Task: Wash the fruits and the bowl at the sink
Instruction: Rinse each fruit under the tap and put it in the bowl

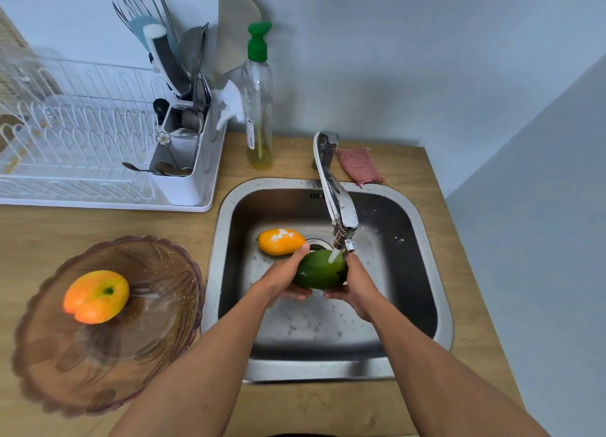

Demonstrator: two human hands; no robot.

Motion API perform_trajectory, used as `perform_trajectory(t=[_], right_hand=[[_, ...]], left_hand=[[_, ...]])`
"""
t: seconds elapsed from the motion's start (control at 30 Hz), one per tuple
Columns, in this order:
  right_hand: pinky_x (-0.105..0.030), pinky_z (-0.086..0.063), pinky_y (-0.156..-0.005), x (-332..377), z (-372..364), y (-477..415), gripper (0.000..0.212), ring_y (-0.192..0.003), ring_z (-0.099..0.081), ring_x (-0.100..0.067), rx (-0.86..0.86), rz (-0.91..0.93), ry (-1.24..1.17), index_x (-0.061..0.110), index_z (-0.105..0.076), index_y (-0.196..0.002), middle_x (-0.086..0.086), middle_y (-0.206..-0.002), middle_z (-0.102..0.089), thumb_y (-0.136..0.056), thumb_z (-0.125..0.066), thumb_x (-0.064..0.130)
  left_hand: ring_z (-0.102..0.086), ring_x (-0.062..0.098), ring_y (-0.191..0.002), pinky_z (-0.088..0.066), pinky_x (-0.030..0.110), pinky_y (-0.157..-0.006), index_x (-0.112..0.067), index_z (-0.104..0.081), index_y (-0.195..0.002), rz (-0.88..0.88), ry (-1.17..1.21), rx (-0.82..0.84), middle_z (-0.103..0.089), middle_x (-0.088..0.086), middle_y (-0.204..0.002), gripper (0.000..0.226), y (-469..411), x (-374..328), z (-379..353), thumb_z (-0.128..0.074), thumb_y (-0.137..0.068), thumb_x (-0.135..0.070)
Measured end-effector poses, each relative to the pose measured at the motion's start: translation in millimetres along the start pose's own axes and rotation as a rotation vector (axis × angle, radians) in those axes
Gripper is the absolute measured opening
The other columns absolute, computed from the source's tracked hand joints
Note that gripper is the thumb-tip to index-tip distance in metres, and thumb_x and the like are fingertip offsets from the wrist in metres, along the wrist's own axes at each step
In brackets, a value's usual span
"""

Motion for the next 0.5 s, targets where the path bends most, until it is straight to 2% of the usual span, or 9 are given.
perform_trajectory(t=[0.07,0.13,0.2,0.27,0.33,0.4,0.5], right_hand=[[-0.039,-0.059,-0.066,-6.6,-0.8,4.2,0.041,-0.099,-0.066,-0.036,0.021,-0.04,0.004,0.022,-0.059,-0.112,-0.012,-0.115,-0.059,-0.101,-0.029,0.048],[-0.042,-0.058,-0.066,-10.7,-4.9,6.6,0.035,-0.092,-0.066,-0.04,0.056,-0.083,-0.071,0.019,-0.058,-0.108,-0.013,-0.112,-0.057,-0.1,-0.034,0.043],[-0.041,-0.058,-0.068,-13.3,-11.5,16.8,0.027,-0.085,-0.065,-0.04,0.105,-0.091,-0.14,0.014,-0.055,-0.107,-0.017,-0.111,-0.054,-0.098,-0.04,0.035],[-0.038,-0.06,-0.069,-10.3,-19.2,22.7,0.031,-0.078,-0.068,-0.035,0.136,-0.071,-0.126,0.009,-0.051,-0.117,-0.02,-0.111,-0.056,-0.098,-0.044,0.032],[-0.039,-0.061,-0.072,-11.8,-20.2,19.0,0.041,-0.074,-0.067,-0.03,0.11,-0.056,-0.05,0.006,-0.051,-0.121,-0.02,-0.098,-0.063,-0.097,-0.048,0.039],[-0.04,-0.06,-0.075,-18.3,-15.8,16.6,0.052,-0.074,-0.067,-0.028,0.073,-0.047,0.038,0.005,-0.057,-0.117,-0.019,-0.088,-0.067,-0.094,-0.051,0.051],[-0.04,-0.061,-0.078,-23.3,-17.9,18.0,0.061,-0.076,-0.069,-0.027,0.06,-0.049,0.091,0.005,-0.06,-0.112,-0.02,-0.086,-0.07,-0.092,-0.047,0.061]], left_hand=[[-0.066,0.023,-0.105,-0.06,0.042,-0.084,-0.026,-0.058,-0.119,-0.023,0.057,0.077,-0.062,0.005,-0.121,0.046,1.8,0.4,-2.6,-0.06,-0.087,-0.058],[-0.061,0.02,-0.106,-0.06,0.044,-0.085,-0.025,-0.053,-0.128,-0.043,0.068,0.094,-0.055,0.004,-0.125,0.047,3.1,-3.8,0.2,-0.068,-0.087,-0.042],[-0.062,0.02,-0.101,-0.061,0.041,-0.078,-0.024,-0.053,-0.129,-0.099,0.065,0.038,-0.055,0.006,-0.125,0.045,12.0,-8.5,10.5,-0.071,-0.088,-0.03],[-0.063,0.019,-0.095,-0.062,0.036,-0.069,-0.021,-0.054,-0.127,-0.179,-0.009,-0.039,-0.056,0.007,-0.123,0.042,20.2,-17.6,21.6,-0.068,-0.089,-0.033],[-0.063,0.018,-0.089,-0.062,0.036,-0.065,-0.017,-0.056,-0.121,-0.205,-0.074,-0.105,-0.058,0.006,-0.115,0.04,19.1,-21.0,27.4,-0.066,-0.09,-0.04],[-0.066,0.019,-0.084,-0.063,0.037,-0.062,-0.016,-0.058,-0.114,-0.196,-0.11,-0.146,-0.06,0.005,-0.106,0.04,17.1,-16.1,29.9,-0.064,-0.089,-0.048],[-0.071,0.027,-0.073,-0.061,0.035,-0.057,-0.016,-0.057,-0.111,-0.184,-0.214,-0.184,-0.067,0.012,-0.103,0.048,17.8,-15.5,33.5,-0.058,-0.088,-0.058]])
Point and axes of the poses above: each hand's wrist, its own y-axis away from the middle knuckle, its own z-axis out of the back of the hand, x = y × z, the point moved 7 cm from there along -y, towards the middle knuckle
